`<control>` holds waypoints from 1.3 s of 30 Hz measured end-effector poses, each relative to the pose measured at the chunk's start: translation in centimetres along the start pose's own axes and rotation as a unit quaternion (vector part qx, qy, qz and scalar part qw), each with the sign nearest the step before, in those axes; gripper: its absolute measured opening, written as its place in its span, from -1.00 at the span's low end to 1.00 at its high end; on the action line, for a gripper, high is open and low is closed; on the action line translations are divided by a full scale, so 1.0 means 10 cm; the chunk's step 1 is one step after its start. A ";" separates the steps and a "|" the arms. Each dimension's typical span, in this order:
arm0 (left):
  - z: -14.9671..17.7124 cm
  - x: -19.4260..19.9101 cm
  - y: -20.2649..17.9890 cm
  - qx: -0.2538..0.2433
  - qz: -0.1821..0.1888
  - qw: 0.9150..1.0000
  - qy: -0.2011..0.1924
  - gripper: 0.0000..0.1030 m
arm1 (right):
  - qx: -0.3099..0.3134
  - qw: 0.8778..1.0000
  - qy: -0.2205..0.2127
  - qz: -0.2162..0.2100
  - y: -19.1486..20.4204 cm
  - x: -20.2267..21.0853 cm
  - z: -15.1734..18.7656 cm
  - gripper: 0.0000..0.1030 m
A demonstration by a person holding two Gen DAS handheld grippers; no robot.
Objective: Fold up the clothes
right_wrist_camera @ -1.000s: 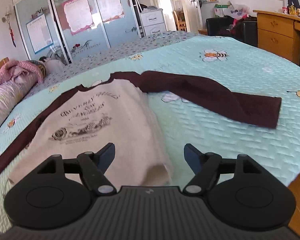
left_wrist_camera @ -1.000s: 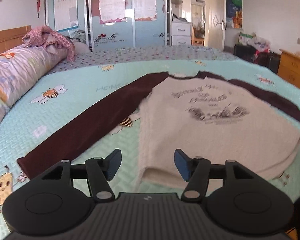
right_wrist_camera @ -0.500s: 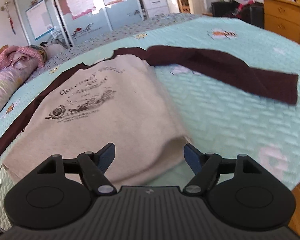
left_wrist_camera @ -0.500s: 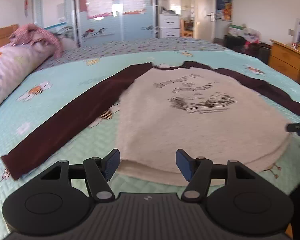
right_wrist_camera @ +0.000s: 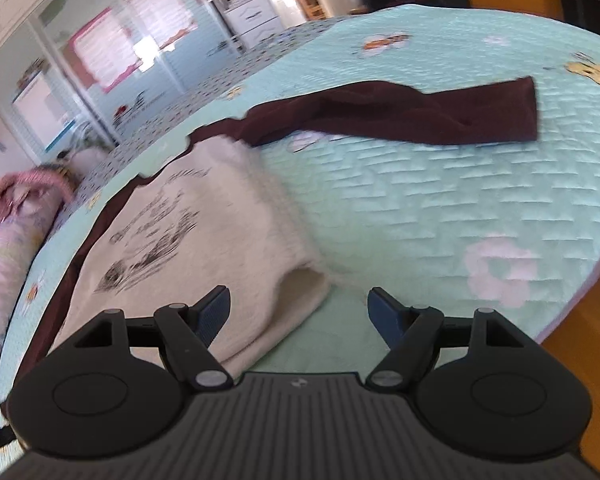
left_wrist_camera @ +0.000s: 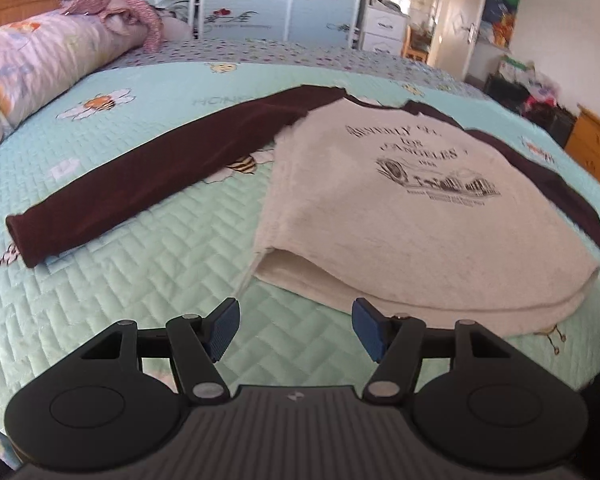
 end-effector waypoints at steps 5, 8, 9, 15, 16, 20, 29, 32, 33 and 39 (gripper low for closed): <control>-0.14 -0.05 -0.21 -0.027 0.000 1.000 0.003 0.31 | 0.103 0.995 0.008 -0.009 0.57 0.11 0.11 0.49; -0.19 -0.06 -0.31 -0.037 0.008 0.999 0.001 0.35 | 0.159 0.987 0.010 -0.009 0.93 0.14 0.06 0.50; -0.19 -0.06 -0.33 -0.039 0.011 0.999 0.002 0.36 | 0.174 0.985 0.012 -0.011 1.04 0.14 0.04 0.51; -0.14 -0.09 -0.33 -0.027 0.007 0.999 0.015 0.36 | 0.241 0.970 0.004 0.015 1.54 0.14 -0.10 0.58; -0.13 -0.08 -0.32 -0.025 0.006 1.000 0.016 0.36 | 0.248 0.969 0.000 0.018 1.59 0.16 -0.11 0.58; -0.11 -0.08 -0.29 -0.018 0.000 1.000 0.022 0.36 | 0.269 0.963 -0.022 0.023 1.72 0.29 -0.15 0.58; -0.08 -0.07 -0.33 -0.018 -0.003 0.999 0.030 0.36 | 0.276 0.959 -0.050 0.027 1.84 0.47 -0.26 0.60; -0.08 -0.06 -0.35 -0.019 -0.003 0.999 0.030 0.36 | 0.274 0.959 -0.058 0.029 1.86 0.51 -0.31 0.60; -0.08 -0.06 -0.35 -0.019 -0.003 0.999 0.031 0.36 | 0.273 0.960 -0.060 0.030 1.86 0.52 -0.32 0.60; -0.06 -0.07 -0.36 -0.016 -0.005 0.999 0.036 0.36 | 0.269 0.960 -0.068 0.025 1.87 0.57 -0.36 0.62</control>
Point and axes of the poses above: each gripper's, at about its wrist camera, not at the fingertips, and x roughly against the way its jaws point, y to its left, z to its underside, the point moved 1 cm from there along -x, roughly the way its jaws point, and after that the axes turned 15 degrees about z, right-handed, at the moved point
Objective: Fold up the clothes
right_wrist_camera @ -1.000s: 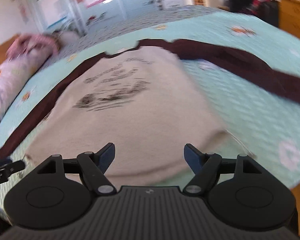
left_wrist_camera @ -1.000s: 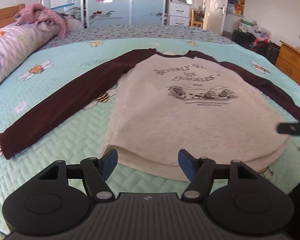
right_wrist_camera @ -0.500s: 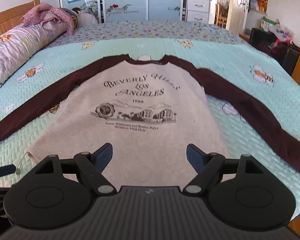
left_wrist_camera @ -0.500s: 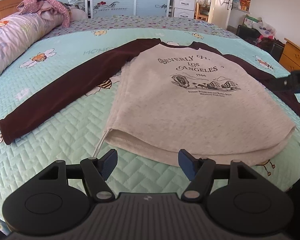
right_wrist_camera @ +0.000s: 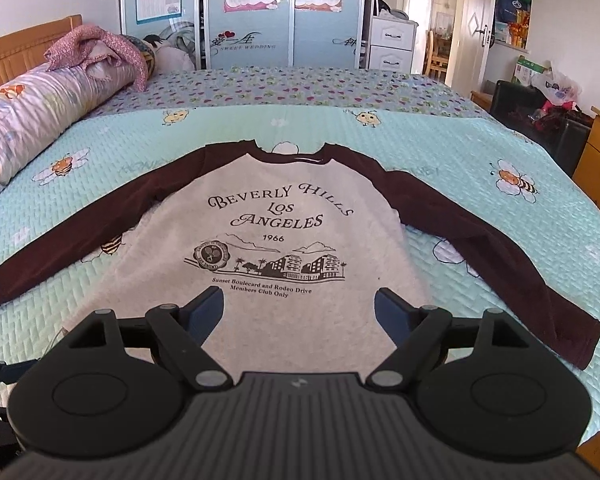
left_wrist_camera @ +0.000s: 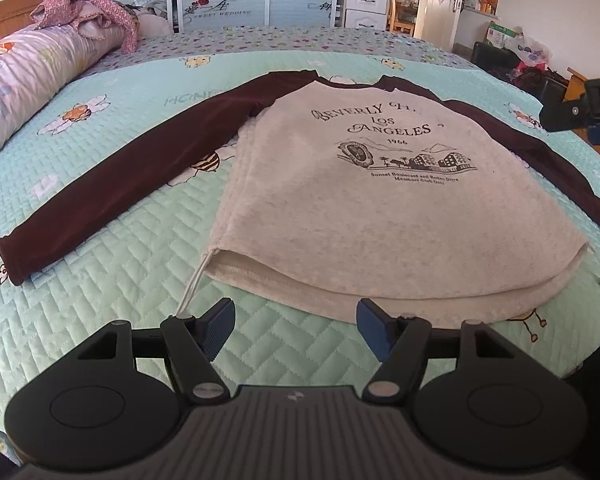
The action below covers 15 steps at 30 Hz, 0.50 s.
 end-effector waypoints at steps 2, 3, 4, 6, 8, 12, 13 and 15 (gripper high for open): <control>0.00 0.00 0.00 0.000 -0.001 1.000 0.000 0.36 | -0.002 1.000 0.001 -0.001 -0.01 -0.01 0.01 0.62; 0.00 -0.01 0.00 0.001 -0.001 1.000 0.000 0.36 | -0.003 1.000 0.002 -0.004 -0.01 -0.02 0.02 0.62; 0.00 -0.01 0.01 0.003 0.000 1.000 0.001 0.36 | -0.007 1.000 0.002 -0.008 -0.02 -0.03 0.05 0.62; 0.00 0.00 0.05 0.016 0.006 1.000 0.000 0.36 | -0.019 1.000 0.007 -0.023 -0.08 -0.06 0.12 0.62; 0.00 0.00 0.11 0.036 0.014 0.999 -0.001 0.36 | -0.049 0.998 0.022 -0.039 -0.22 -0.13 0.28 0.62; 0.03 0.00 0.34 0.112 0.041 0.993 -0.002 0.36 | -0.152 0.984 0.075 -0.061 -0.70 -0.34 0.72 0.62; 0.03 0.00 0.38 0.122 0.043 0.992 -0.004 0.36 | -0.179 0.978 0.093 -0.060 -0.83 -0.40 0.84 0.61; 0.02 0.00 0.41 0.125 0.036 0.991 -0.008 0.36 | -0.236 0.963 0.119 -0.052 -1.13 -0.49 1.11 0.61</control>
Point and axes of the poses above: each gripper's, at about its wrist camera, not at the fingertips, and x roughly against the way its jaws point, y to its left, z to its underside, the point moved 1 cm from there along -x, roughly the way its jaws point, and after that the axes turned 15 degrees about z, right-handed, at the moved point
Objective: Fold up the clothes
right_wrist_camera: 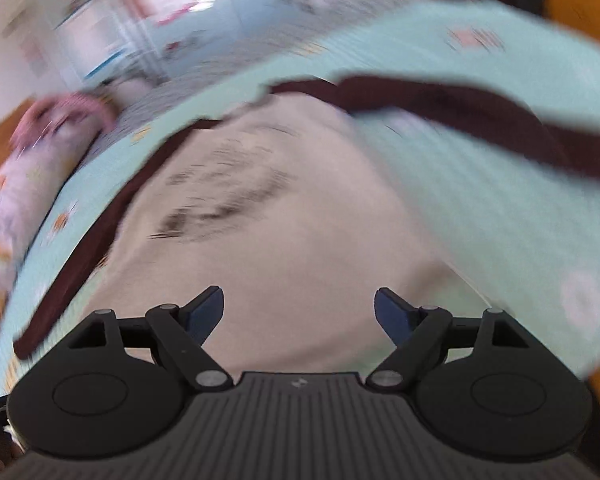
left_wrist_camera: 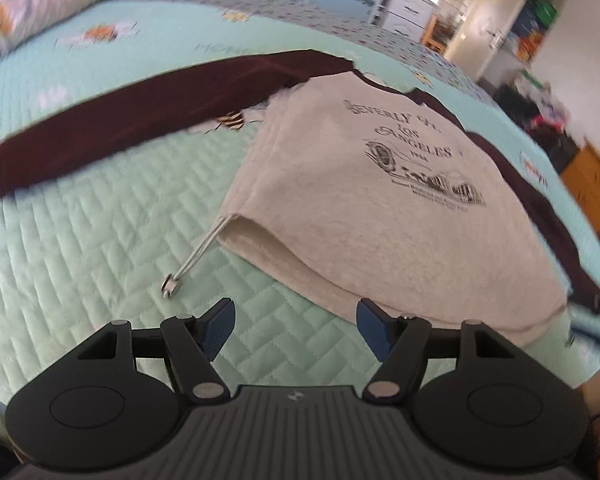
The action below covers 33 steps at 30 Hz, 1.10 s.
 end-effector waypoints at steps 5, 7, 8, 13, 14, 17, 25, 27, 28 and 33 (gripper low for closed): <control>-0.07 0.02 -0.04 -0.064 -0.056 0.996 -0.017 0.36 | -0.053 0.998 -0.005 0.044 -0.55 -0.03 0.10 0.60; -0.07 0.02 -0.12 -0.131 -0.095 0.987 -0.022 0.36 | -0.016 0.998 -0.028 0.059 -0.53 0.00 0.10 0.60; -0.07 0.01 -0.14 -0.160 -0.111 0.981 -0.021 0.36 | 0.017 0.996 -0.046 0.075 -0.47 0.02 0.11 0.60; 0.00 -0.18 -0.16 -0.271 -0.161 0.949 0.001 0.36 | 0.197 0.960 -0.129 0.154 -0.17 -0.08 0.22 0.58; 0.01 -0.21 -0.15 -0.279 -0.163 0.946 0.006 0.36 | 0.220 0.954 -0.133 0.158 -0.14 -0.13 0.24 0.53; 0.02 -0.23 -0.10 -0.276 -0.155 0.949 0.008 0.36 | 0.231 0.954 -0.122 0.149 -0.12 -0.22 0.19 0.29; 0.09 -0.37 -0.05 -0.273 -0.160 0.948 0.012 0.36 | 0.243 0.949 -0.120 0.159 0.00 -0.41 0.11 -0.09; 0.12 -0.38 -0.04 -0.277 -0.163 0.947 0.010 0.36 | 0.227 0.955 -0.117 0.151 0.00 -0.41 0.11 -0.33; 0.13 -0.38 -0.04 -0.280 -0.164 0.946 0.010 0.36 | 0.219 0.957 -0.115 0.149 0.00 -0.41 0.12 -0.45; 0.11 -0.41 0.00 -0.288 -0.178 0.941 -0.003 0.36 | 0.188 0.966 -0.111 0.140 0.00 -0.44 0.16 -0.46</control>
Point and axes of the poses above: each gripper's, at about its wrist camera, not at the fingertips, and x roughly against the way its jaws point, y to its left, z to its underside, the point moved 1 cm from there along -x, roughly the way its jaws point, and after that the axes turned 15 degrees about z, right-handed, at the moved point
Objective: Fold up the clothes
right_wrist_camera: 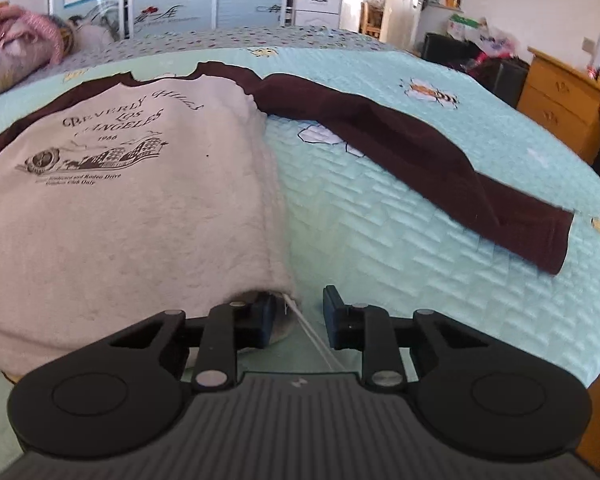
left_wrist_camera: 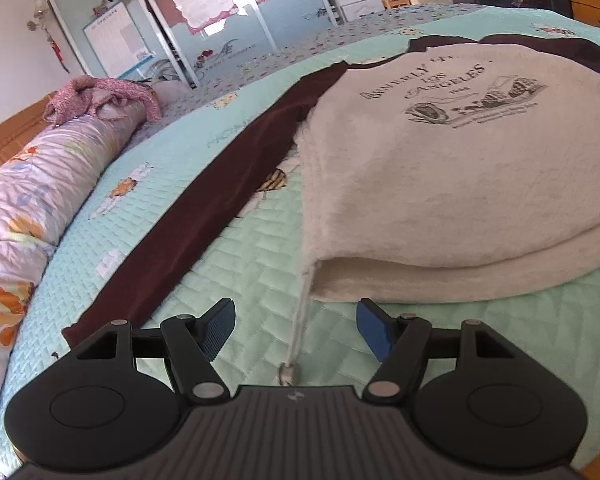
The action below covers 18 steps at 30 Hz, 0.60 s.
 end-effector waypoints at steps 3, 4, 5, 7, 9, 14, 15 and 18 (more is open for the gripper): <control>-0.06 -0.02 0.03 -0.003 0.003 1.000 -0.004 0.36 | -0.002 1.000 -0.003 -0.004 0.02 0.03 0.02 -0.45; -0.08 -0.05 0.03 -0.010 0.004 1.000 -0.004 0.36 | -0.002 1.000 -0.003 -0.003 0.03 0.03 0.02 -0.45; -0.09 -0.09 0.02 -0.020 0.003 1.000 -0.004 0.36 | -0.002 1.000 -0.002 -0.003 0.03 0.03 0.02 -0.45; -0.12 -0.17 0.00 -0.039 0.001 0.999 -0.002 0.38 | -0.004 1.000 -0.001 -0.002 0.04 0.03 0.02 -0.45; -0.15 -0.26 0.02 -0.047 -0.004 0.999 0.000 0.39 | -0.005 1.000 -0.001 -0.001 0.04 0.03 0.02 -0.45; -0.27 -0.39 0.04 -0.055 -0.008 0.998 -0.001 0.39 | -0.012 1.000 0.003 -0.004 0.03 0.01 0.03 -0.45; -0.27 -0.41 0.05 -0.052 -0.007 0.999 -0.002 0.39 | -0.012 1.000 0.004 -0.004 0.03 0.00 0.03 -0.44; -0.23 -0.46 0.10 -0.024 -0.003 1.000 -0.007 0.41 | -0.014 1.000 0.004 -0.002 0.05 0.00 0.04 -0.43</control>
Point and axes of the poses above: each gripper's, at about its wrist camera, not at the fingertips, and x roughly against the way its jaws point, y to its left, z to its underside, the point moved 1 cm from there along -x, roughly the way its jaws point, and after that the axes turned 15 degrees about z, right-handed, at the moved point
